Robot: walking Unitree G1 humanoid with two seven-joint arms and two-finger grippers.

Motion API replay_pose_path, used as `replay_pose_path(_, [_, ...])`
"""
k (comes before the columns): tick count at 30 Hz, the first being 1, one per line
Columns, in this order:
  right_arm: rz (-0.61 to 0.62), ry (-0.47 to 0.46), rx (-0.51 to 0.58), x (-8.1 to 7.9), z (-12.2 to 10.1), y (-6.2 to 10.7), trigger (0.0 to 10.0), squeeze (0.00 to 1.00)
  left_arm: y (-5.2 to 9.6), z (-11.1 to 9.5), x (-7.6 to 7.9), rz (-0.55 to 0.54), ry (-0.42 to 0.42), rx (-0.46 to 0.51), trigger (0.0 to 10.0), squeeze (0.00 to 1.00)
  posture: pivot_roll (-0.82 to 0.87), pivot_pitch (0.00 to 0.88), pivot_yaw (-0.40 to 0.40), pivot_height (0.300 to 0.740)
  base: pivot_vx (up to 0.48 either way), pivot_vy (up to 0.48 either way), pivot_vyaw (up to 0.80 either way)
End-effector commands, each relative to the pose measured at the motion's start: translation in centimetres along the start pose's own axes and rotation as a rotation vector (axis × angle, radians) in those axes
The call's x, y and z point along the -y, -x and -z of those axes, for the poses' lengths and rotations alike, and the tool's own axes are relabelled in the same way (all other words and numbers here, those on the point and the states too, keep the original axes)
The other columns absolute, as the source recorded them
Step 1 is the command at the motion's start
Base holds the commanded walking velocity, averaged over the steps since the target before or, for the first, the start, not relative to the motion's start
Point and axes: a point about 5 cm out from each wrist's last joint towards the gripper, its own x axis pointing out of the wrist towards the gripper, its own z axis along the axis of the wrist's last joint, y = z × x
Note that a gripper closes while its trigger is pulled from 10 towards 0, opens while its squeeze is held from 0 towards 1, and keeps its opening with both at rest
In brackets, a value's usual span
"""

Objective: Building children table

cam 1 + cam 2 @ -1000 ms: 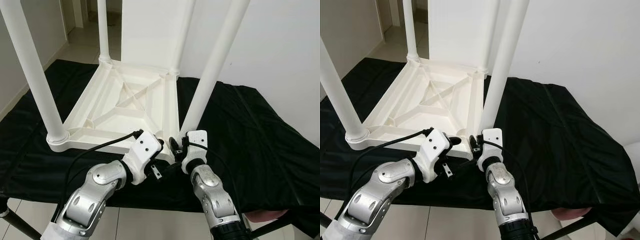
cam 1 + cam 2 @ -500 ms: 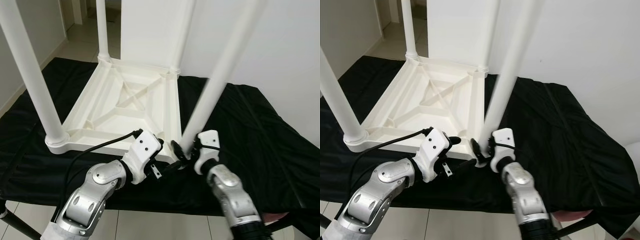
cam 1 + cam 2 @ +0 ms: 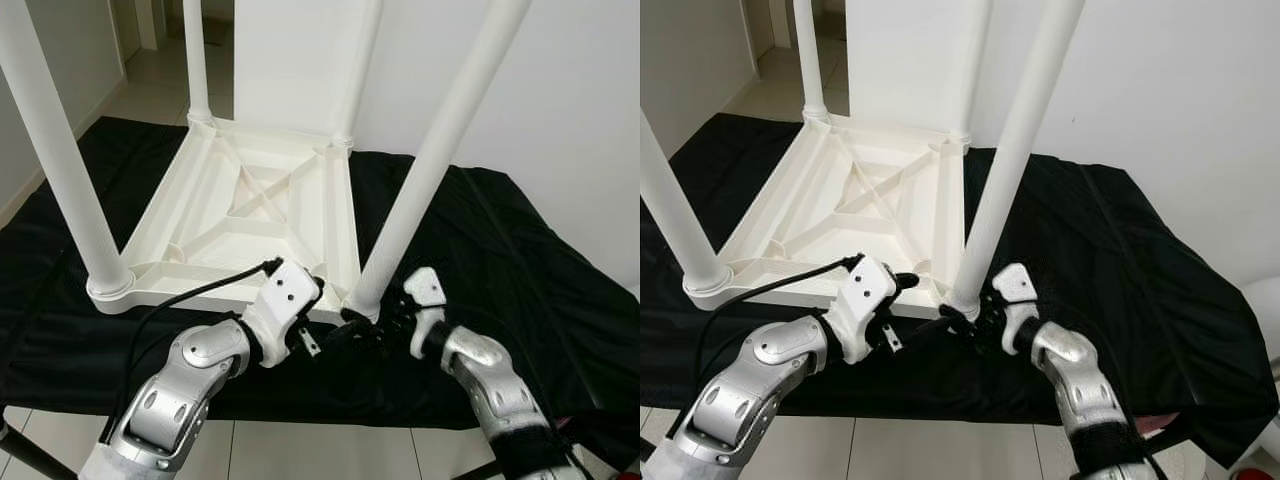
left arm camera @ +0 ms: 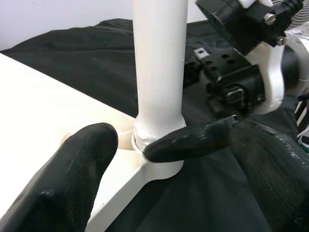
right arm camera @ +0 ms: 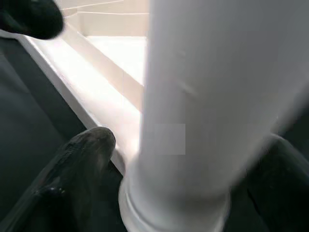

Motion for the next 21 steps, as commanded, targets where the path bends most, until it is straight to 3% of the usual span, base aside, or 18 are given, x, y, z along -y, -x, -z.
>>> replay_pose_path(1, [-0.010,0.017,-0.013,0.1,0.3,-0.2,10.0,0.00,-0.3,-0.1,0.0,-0.006,-0.002,-0.001,10.0,0.00,0.04,0.000,-0.127,0.740,0.000,0.000,0.00])
replay_pose_path(6, [-0.046,0.032,-0.023,0.4,0.1,-1.7,10.0,0.00,-0.3,-0.2,0.0,-0.007,-0.007,0.002,10.0,0.00,0.05,0.000,-0.131,0.740,0.000,0.000,0.00])
replay_pose_path(7, [-0.058,0.039,-0.046,0.4,0.4,-2.1,8.0,0.00,-0.3,-0.2,-0.1,-0.009,-0.009,0.002,10.0,0.00,0.06,0.000,-0.136,0.740,0.000,0.000,0.00])
replay_pose_path(8, [-0.058,0.039,-0.046,0.4,0.4,-2.1,8.0,0.00,-0.3,-0.2,-0.1,-0.009,-0.009,0.002,10.0,0.00,0.06,0.000,-0.136,0.740,0.000,0.000,0.00])
replay_pose_path(9, [-0.069,0.038,-0.076,0.5,0.8,-2.3,0.0,0.00,-0.3,-0.3,-0.2,-0.014,-0.011,0.002,10.0,0.00,0.06,0.000,-0.138,0.740,0.000,0.000,0.00])
replay_pose_path(16, [-0.104,0.004,-0.109,0.4,1.8,-1.9,0.0,0.00,-0.1,-0.2,-0.3,-0.027,-0.011,0.000,10.0,0.00,0.07,0.000,-0.147,0.740,0.000,0.000,0.00])
replay_pose_path(21, [-0.048,-0.021,-0.135,0.2,2.6,-1.4,0.0,0.00,-0.2,-0.2,-0.1,-0.026,-0.006,0.002,10.0,0.00,0.06,0.000,-0.150,0.740,0.000,0.000,0.00])
